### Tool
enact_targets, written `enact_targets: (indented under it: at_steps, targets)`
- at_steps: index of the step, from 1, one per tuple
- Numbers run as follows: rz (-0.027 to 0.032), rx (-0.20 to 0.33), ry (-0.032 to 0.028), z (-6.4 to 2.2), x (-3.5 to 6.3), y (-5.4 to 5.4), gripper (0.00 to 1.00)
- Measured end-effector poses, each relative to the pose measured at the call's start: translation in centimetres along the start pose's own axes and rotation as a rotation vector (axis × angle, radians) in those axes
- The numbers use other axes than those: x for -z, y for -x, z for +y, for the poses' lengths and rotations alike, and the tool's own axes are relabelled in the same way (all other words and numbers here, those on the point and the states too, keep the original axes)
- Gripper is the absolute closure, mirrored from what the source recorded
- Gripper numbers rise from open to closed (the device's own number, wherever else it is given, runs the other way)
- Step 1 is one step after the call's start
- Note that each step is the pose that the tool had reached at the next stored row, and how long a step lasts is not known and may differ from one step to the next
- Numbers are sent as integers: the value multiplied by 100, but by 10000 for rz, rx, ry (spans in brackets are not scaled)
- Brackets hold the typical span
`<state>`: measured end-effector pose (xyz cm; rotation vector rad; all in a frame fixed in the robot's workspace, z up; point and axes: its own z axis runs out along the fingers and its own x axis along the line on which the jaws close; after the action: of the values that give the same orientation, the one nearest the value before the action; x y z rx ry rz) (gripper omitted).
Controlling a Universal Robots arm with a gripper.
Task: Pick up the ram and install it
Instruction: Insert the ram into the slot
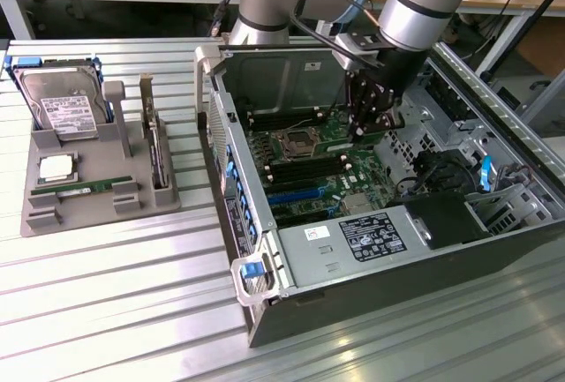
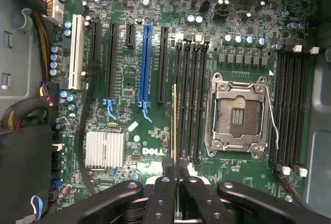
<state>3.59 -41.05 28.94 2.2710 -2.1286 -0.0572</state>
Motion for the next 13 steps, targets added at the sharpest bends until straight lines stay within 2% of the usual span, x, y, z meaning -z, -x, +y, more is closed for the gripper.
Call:
enact_targets:
  at_steps: [13]
  targets:
    - [0, 0, 0, -6, -133, -2, 88]
